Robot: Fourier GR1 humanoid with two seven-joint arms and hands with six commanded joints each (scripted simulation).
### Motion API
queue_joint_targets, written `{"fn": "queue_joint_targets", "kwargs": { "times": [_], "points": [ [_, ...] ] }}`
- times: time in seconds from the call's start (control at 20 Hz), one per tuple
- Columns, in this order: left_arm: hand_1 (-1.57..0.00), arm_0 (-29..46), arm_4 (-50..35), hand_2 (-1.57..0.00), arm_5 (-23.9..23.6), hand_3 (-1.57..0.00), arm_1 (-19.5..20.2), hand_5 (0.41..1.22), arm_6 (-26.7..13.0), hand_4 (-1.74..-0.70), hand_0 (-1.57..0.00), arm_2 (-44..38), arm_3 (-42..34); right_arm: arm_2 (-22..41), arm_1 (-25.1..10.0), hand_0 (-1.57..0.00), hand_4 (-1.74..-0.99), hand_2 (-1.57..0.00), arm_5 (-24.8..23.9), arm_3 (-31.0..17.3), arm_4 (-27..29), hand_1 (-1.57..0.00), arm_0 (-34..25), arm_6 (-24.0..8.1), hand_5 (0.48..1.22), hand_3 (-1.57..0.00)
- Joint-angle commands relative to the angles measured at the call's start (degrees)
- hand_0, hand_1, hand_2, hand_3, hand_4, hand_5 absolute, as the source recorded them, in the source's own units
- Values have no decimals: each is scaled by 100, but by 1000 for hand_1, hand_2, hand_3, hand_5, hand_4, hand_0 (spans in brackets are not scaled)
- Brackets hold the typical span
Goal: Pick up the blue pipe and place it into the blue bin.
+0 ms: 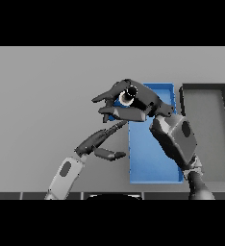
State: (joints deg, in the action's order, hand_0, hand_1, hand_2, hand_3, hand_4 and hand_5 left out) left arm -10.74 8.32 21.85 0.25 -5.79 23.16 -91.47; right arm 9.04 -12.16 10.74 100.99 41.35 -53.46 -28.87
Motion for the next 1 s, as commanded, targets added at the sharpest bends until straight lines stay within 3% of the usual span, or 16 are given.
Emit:
{"fn": "queue_joint_targets", "kwargs": {
  "times": [0.0,0.25,0.5,0.75,0.95],
  "points": [
    [-2,-39,-15,-2,0,-1,8,433,-90,-905,-2,-26,-23,-182,-127,-1571,-1741,-1571,-184,-191,-111,-1571,-228,97,1221,-1571],
    [0,-95,-8,0,30,0,40,421,-153,-890,0,-58,46,-715,-786,-1571,-1741,-1571,-480,-1164,-461,-1571,-650,134,1221,-1571],
    [1,-79,84,1,1,1,153,413,80,-874,1,-72,30,-976,-1324,-1571,-1741,-1571,-343,-1795,-762,-1571,-119,251,1221,-1571],
    [1,2,93,1,16,1,149,420,23,-866,1,-7,-36,-1012,-1501,-1571,-1741,-1571,-457,-1444,-698,-1571,1099,21,1221,-1571],
    [1,100,84,1,-37,1,55,423,-27,-878,1,53,-115,-879,-1524,-1571,-1741,-1571,-813,-1089,-850,-1571,1957,-310,1221,-1571]
  ]
}}
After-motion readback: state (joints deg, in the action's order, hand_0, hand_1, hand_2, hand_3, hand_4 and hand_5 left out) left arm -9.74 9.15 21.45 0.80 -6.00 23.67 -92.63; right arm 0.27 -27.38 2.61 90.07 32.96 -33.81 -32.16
